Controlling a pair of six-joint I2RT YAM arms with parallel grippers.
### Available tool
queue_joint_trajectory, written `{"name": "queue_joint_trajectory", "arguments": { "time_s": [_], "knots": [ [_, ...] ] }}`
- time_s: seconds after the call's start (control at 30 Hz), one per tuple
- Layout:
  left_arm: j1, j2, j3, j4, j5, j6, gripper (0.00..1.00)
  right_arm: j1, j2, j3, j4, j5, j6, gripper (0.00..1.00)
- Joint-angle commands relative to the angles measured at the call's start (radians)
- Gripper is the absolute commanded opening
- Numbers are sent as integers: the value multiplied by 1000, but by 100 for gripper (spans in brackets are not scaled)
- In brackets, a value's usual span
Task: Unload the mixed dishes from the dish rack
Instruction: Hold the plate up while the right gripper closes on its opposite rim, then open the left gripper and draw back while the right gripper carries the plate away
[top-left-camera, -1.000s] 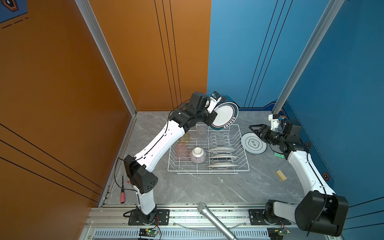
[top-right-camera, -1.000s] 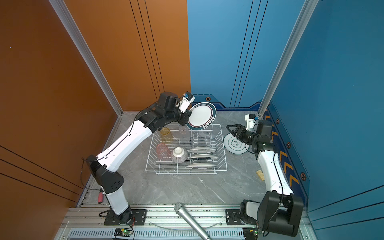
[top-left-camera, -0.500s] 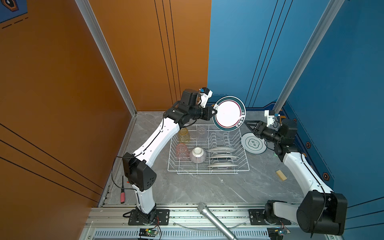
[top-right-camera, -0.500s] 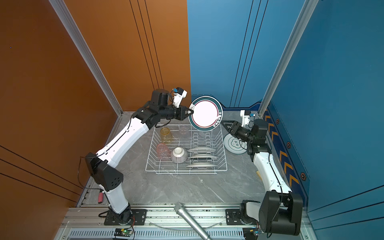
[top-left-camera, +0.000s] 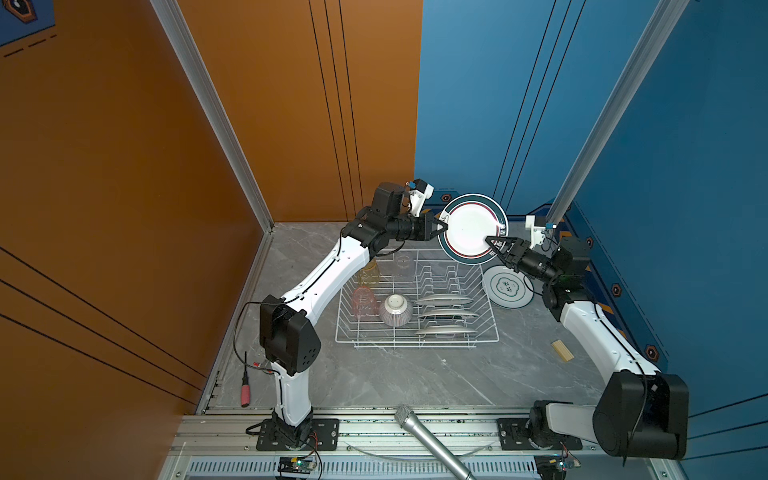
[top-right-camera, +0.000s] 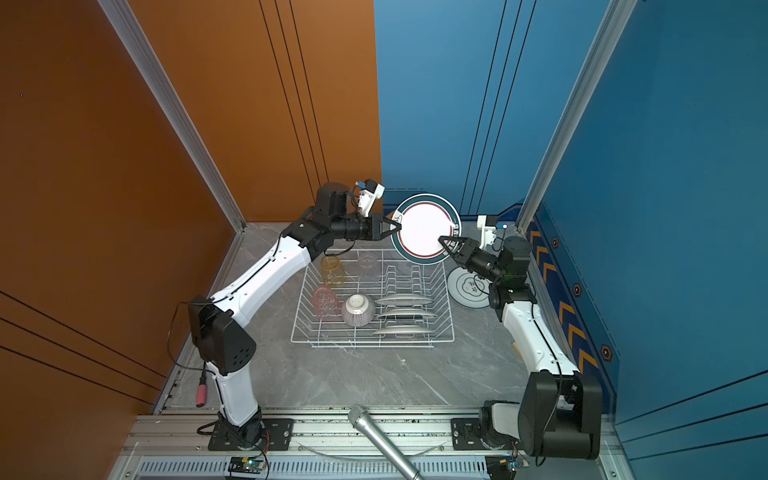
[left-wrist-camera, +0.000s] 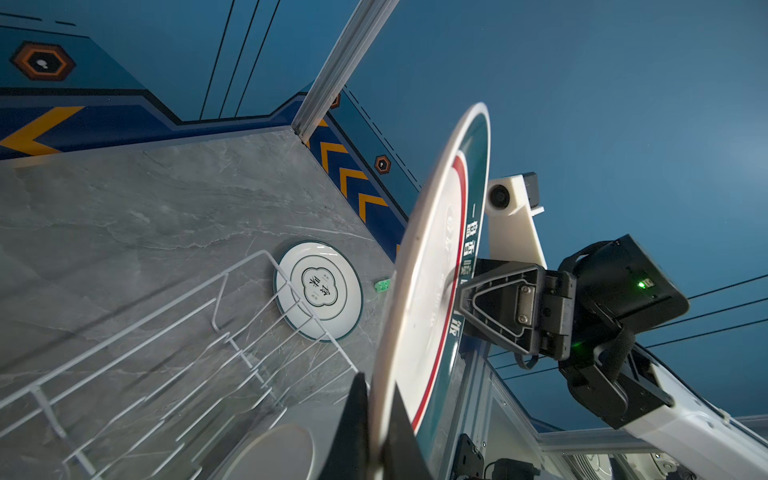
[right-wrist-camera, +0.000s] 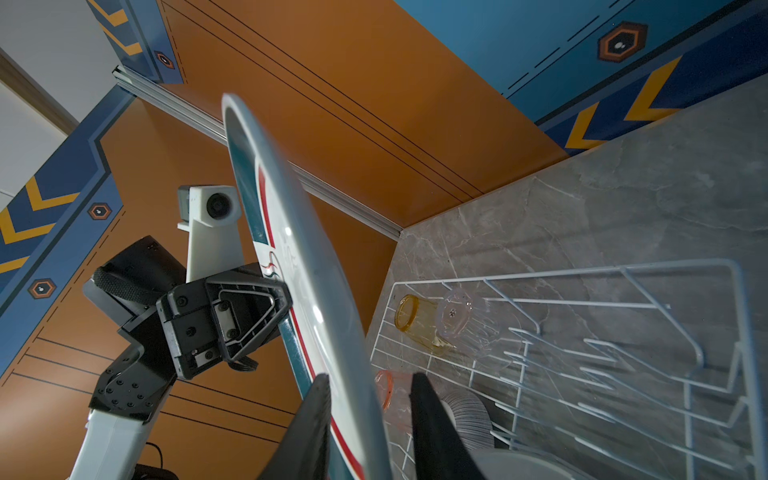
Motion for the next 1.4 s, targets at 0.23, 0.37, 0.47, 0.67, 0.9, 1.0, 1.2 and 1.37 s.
{"name": "queue_joint_trajectory", "arguments": {
  "time_s": [0.23,0.37,0.47,0.67,0.9,1.0,1.2,1.37],
  "knots": [
    [-5,11,-34,175,73,-84,0,5,0,-8,68,-4,34,13],
    [-7,17,-34,177,74,-90,0,4,-4,-2,68,-7,37,3],
    [-7,17,-34,167,69,-92,4,2,-9,-1,68,-7,39,0],
    [-11,-4,-44,120,30,-36,34,-26,-20,0,68,3,56,0],
    [6,-72,-59,-144,-171,148,38,-155,-39,15,-75,33,6,0],
    [33,-136,-112,-224,-297,216,38,-224,-44,58,-330,103,-134,0],
    [113,-259,-201,-360,-497,306,40,-322,-21,83,-636,290,-342,0],
    [182,-323,-252,-434,-617,349,44,-361,57,77,-696,352,-393,0]
  ]
}}
